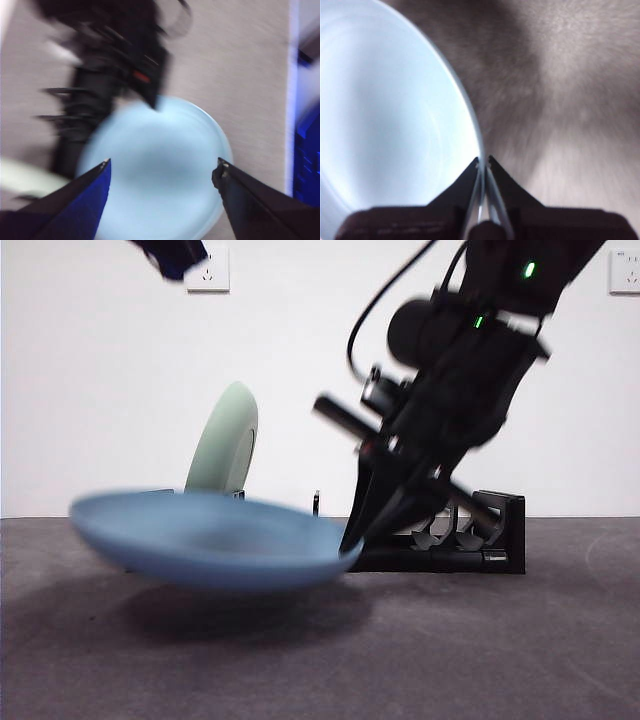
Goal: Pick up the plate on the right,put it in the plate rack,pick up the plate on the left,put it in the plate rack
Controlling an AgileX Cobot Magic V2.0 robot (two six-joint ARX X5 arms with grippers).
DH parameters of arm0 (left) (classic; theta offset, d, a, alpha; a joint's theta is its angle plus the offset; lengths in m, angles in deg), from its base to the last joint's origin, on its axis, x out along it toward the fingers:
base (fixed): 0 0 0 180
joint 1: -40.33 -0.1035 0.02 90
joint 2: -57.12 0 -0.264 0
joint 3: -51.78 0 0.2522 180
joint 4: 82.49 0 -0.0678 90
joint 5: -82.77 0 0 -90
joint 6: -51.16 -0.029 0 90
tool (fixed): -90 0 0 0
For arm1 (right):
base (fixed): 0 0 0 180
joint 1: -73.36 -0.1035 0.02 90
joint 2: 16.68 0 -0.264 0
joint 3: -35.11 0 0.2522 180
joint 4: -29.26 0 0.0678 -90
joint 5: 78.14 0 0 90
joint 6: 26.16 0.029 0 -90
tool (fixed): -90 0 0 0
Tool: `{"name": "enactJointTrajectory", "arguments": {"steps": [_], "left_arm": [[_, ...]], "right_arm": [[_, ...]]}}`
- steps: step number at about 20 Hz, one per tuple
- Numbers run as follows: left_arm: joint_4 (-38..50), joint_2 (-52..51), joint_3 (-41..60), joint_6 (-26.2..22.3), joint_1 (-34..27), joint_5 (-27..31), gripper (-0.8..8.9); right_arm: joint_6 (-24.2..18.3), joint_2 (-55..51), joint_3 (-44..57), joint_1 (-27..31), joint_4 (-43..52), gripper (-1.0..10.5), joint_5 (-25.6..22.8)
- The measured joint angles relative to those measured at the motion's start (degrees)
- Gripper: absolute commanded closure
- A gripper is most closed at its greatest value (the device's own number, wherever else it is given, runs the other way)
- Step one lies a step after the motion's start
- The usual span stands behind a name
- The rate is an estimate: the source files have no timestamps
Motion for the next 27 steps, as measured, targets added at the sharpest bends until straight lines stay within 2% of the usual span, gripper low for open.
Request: {"name": "enactJointTrajectory", "arguments": {"steps": [6, 11, 16, 22, 23, 24, 26, 27], "left_arm": [[-0.68, 7.89, 0.00, 0.00, 7.15, 0.52, 4.73], [0.85, 11.82, 0.00, 0.00, 9.70, 6.12, 4.90], [1.22, 12.22, 0.00, -0.02, 9.79, 6.25, 8.31], [1.64, 12.22, -0.09, -1.05, 9.99, 6.03, 8.23], [1.64, 12.22, -0.09, -1.22, 9.99, 6.01, 8.22], [1.64, 12.22, -0.11, -1.33, 9.99, 5.99, 8.22], [1.49, 12.22, -0.11, -1.03, 10.01, 5.75, 8.22], [1.25, 12.24, -0.11, -0.81, 10.01, 5.66, 8.23]], "right_arm": [[-1.05, -11.08, 0.00, 4.79, -5.86, 9.6, -0.02], [-3.21, -16.57, 0.00, 6.82, -12.26, 9.6, -0.04], [-4.24, -19.45, 0.00, 6.82, -13.07, 9.6, 0.02], [-5.42, -20.11, 0.00, 6.71, -14.58, 9.5, 0.13], [-5.60, -20.11, 0.00, 6.71, -14.60, 9.1, 0.13], [-5.64, -20.11, 0.00, 6.71, -14.45, 8.2, 0.15], [-5.57, -20.52, 0.00, 6.86, -13.42, 5.2, 0.17], [-5.57, -21.27, 0.00, 7.37, -12.79, 4.1, 0.13]]}}
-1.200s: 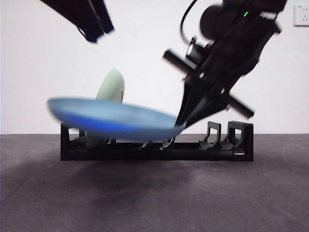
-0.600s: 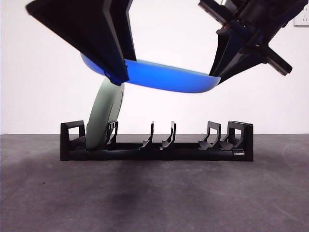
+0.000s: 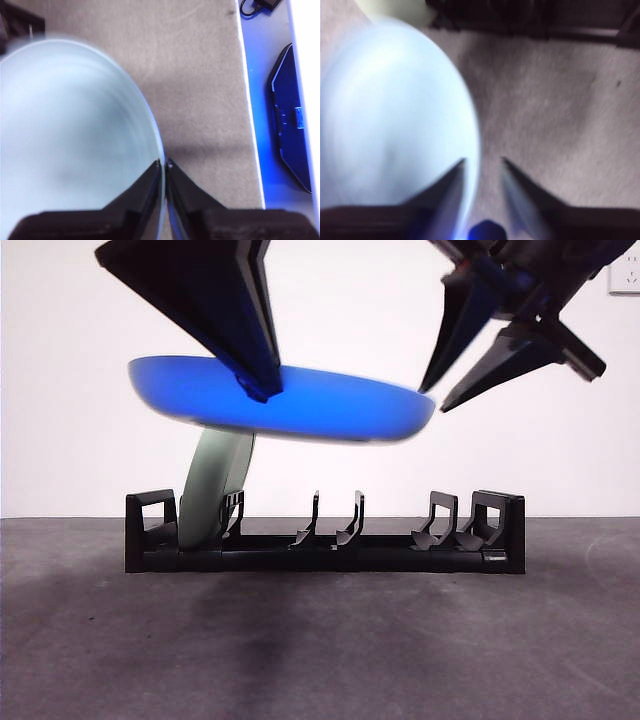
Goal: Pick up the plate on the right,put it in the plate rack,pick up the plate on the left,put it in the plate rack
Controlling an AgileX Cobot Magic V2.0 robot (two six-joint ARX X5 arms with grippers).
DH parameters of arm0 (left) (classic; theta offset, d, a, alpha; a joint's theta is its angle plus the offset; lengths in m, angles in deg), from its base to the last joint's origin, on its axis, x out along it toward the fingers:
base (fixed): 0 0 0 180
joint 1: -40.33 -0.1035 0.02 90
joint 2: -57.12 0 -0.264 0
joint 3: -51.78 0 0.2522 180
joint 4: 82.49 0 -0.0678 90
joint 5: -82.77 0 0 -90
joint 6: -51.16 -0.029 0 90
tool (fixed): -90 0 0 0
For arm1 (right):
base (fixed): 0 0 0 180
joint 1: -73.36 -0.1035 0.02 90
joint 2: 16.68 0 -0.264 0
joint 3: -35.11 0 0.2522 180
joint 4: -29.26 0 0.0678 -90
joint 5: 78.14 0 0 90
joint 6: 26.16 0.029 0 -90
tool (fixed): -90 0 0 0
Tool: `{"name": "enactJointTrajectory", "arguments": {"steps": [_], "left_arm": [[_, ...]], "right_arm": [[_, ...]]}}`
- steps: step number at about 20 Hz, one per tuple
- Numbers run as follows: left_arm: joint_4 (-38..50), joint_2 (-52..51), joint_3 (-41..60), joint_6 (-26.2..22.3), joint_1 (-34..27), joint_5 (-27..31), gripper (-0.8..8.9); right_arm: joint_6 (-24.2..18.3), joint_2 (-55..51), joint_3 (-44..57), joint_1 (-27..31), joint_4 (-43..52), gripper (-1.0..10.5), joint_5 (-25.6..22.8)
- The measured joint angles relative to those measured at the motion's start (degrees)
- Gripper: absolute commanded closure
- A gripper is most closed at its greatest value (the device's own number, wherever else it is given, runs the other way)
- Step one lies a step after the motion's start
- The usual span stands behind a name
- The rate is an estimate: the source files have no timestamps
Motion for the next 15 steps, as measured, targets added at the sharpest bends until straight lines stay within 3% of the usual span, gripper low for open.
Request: {"name": "enactJointTrajectory", "arguments": {"steps": [4, 7, 11, 15], "left_arm": [[3.96, 0.02, 0.00, 0.59, -0.02, -1.68, 8.23], [13.49, 0.11, 0.00, 5.09, -1.77, -7.48, 8.22], [33.99, 0.79, 0.00, 18.58, -10.51, -18.97, 8.23], [50.53, 3.56, 0.00, 33.97, -18.51, -29.70, 8.23]], "right_arm": [[0.02, -6.82, -0.13, 2.51, 5.95, 3.9, -0.02], [0.44, -14.99, -0.59, 5.51, 12.50, 3.9, -0.04], [1.11, -26.73, -0.96, 8.35, 17.70, 3.9, -1.60], [1.05, -33.40, -0.96, 8.74, 18.05, 4.2, -7.76]]}}
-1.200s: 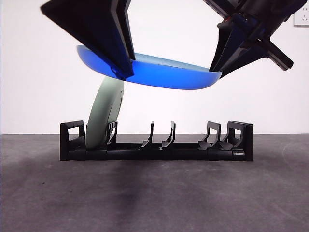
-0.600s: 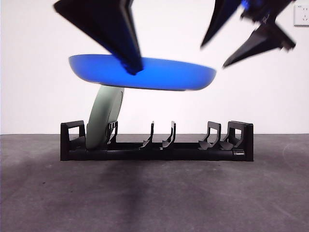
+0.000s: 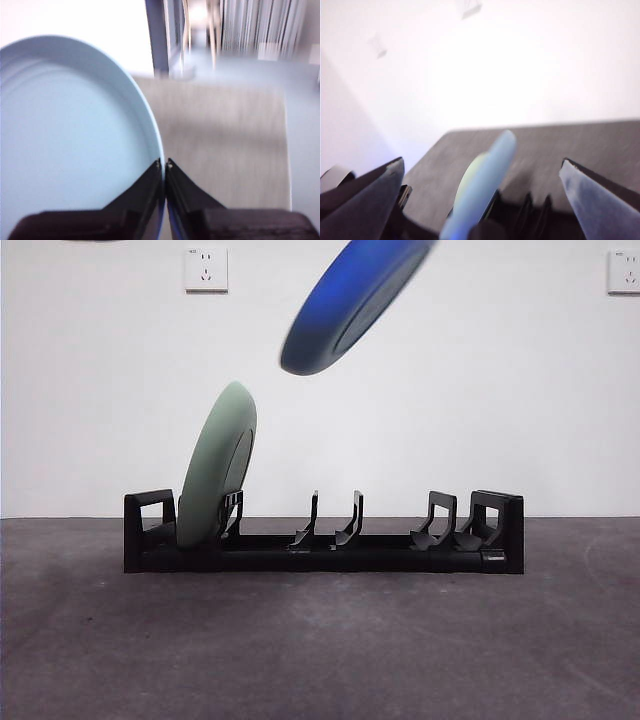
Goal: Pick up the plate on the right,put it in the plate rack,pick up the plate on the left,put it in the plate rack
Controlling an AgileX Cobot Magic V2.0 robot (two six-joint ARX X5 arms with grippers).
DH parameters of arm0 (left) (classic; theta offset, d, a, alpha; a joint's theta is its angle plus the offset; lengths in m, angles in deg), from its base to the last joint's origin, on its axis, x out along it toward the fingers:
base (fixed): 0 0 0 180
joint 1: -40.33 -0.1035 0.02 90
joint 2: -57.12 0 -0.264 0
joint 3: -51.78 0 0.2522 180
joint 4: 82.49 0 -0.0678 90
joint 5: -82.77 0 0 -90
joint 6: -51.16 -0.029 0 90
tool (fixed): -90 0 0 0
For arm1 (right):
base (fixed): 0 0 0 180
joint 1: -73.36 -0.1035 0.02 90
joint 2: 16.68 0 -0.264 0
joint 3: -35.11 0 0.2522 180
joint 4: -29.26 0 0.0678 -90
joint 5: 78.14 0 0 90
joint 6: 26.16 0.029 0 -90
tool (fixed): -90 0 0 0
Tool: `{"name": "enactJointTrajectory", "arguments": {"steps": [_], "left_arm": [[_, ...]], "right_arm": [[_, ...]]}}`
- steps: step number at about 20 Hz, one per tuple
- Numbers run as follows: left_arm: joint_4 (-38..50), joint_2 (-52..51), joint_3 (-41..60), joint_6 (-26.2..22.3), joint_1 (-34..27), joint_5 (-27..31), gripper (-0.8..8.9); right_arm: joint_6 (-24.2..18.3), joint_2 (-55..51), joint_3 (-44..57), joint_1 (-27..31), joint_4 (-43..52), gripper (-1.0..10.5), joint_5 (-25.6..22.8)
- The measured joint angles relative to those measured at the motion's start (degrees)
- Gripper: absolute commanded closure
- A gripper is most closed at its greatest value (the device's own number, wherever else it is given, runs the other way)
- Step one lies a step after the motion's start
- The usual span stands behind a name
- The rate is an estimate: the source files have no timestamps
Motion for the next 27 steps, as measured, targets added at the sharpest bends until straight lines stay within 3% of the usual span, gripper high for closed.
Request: {"name": "enactJointTrajectory", "arguments": {"steps": [4, 9, 14, 18, 27], "left_arm": [[13.35, 4.42, 0.00, 14.19, -5.51, -5.20, 8.23], [29.38, 11.93, 0.00, 31.39, -9.55, -6.08, 8.23], [40.98, 17.90, 0.00, 43.82, -11.19, -5.68, 8.23], [42.91, 20.33, 0.00, 48.65, -11.61, -3.21, 8.23], [42.86, 21.81, 0.00, 50.14, -12.28, -1.29, 8.24]], "right_arm": [[-0.13, -2.97, 0.00, 0.04, 0.00, 4.2, -1.53], [-0.81, -3.61, -0.02, 0.04, -1.60, 4.2, -1.51], [-1.73, -2.10, -0.02, 0.04, -4.11, 4.2, -1.51], [-2.12, -0.90, -0.02, 0.04, -4.74, 4.2, -1.51], [-2.67, 0.15, -0.02, 0.04, -4.72, 4.2, -1.49]]}}
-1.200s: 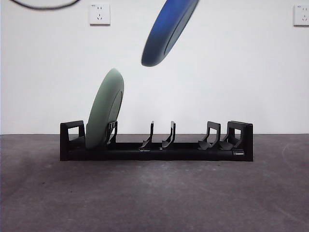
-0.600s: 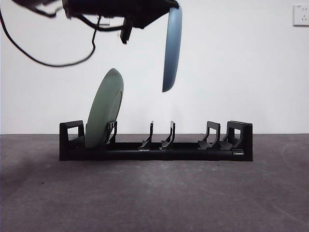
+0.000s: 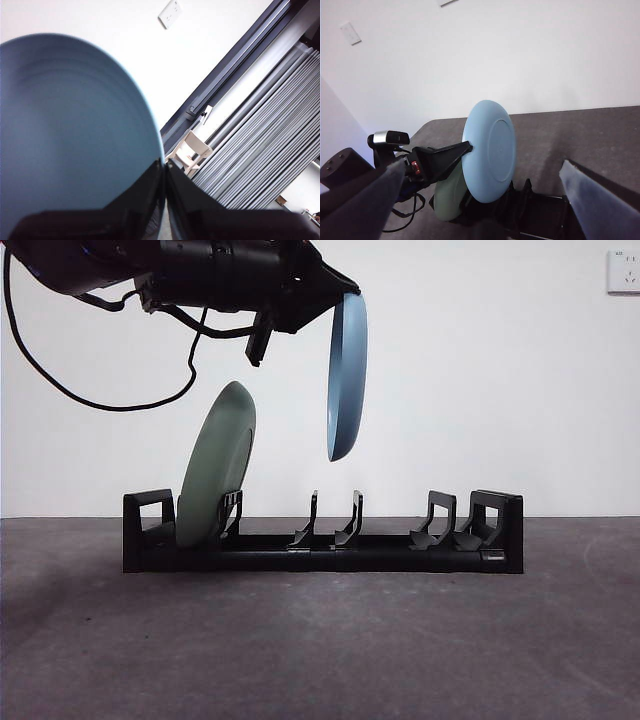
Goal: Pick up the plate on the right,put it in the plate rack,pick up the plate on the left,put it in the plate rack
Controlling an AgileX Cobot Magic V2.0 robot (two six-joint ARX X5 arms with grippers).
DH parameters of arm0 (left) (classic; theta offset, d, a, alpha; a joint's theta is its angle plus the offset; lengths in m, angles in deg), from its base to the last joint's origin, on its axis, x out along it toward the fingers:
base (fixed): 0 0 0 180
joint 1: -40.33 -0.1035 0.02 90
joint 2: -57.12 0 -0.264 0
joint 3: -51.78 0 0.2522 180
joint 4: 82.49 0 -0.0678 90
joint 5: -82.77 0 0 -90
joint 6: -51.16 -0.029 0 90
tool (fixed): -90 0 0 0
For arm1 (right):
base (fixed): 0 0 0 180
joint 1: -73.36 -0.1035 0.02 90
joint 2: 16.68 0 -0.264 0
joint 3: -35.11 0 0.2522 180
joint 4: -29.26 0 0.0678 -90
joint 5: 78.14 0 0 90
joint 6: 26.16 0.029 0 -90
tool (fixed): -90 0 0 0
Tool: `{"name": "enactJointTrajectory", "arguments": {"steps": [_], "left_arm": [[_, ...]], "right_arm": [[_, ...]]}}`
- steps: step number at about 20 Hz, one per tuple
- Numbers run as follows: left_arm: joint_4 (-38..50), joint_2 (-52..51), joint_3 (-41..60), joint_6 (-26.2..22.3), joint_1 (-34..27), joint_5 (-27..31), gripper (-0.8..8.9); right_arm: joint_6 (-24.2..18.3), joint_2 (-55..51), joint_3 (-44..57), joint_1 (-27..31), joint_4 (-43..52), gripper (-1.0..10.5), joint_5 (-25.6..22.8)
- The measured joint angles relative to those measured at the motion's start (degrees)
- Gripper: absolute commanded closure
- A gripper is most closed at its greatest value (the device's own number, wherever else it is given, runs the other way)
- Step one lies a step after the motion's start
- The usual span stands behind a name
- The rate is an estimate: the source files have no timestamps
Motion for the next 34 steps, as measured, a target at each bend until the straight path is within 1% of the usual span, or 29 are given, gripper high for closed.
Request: {"name": "enactJointTrajectory", "arguments": {"steps": [12, 21, 24, 25, 26, 28, 30, 34], "left_arm": [[-5.20, 2.14, 0.00, -0.24, -0.04, 1.05, 8.23], [-12.61, 2.14, 0.00, -3.19, -0.11, 1.16, 8.22], [-13.60, 2.14, 0.00, -3.82, -0.11, 1.16, 8.09], [-13.79, 2.14, 0.00, -4.02, -0.11, 1.16, 7.93], [-13.99, 2.14, 0.00, -4.11, -0.11, 1.16, 7.51], [-14.53, 2.14, 0.00, -4.33, -0.11, 1.40, 6.30], [-15.19, 2.14, 0.00, -4.52, -0.11, 2.01, 5.56], [-16.83, 2.14, 0.00, -4.68, -0.11, 2.60, 5.53]], "right_arm": [[-0.44, 0.20, 0.00, 0.00, 0.11, 4.2, 0.00], [-0.52, 0.20, 0.00, 0.00, 0.11, 4.2, 0.00], [-0.52, 0.20, 0.00, 0.00, 0.11, 4.2, 0.00], [-0.52, 0.20, 0.00, 0.00, 0.11, 4.2, 0.00], [-0.55, 0.20, 0.00, 0.00, 0.11, 4.2, 0.00], [-0.52, 0.20, 0.00, 0.00, 0.11, 4.2, 0.00], [-0.52, 0.20, 0.00, 0.00, 0.11, 4.2, 0.00], [-0.52, 0.20, 0.00, 0.00, 0.13, 4.2, 0.00]]}}
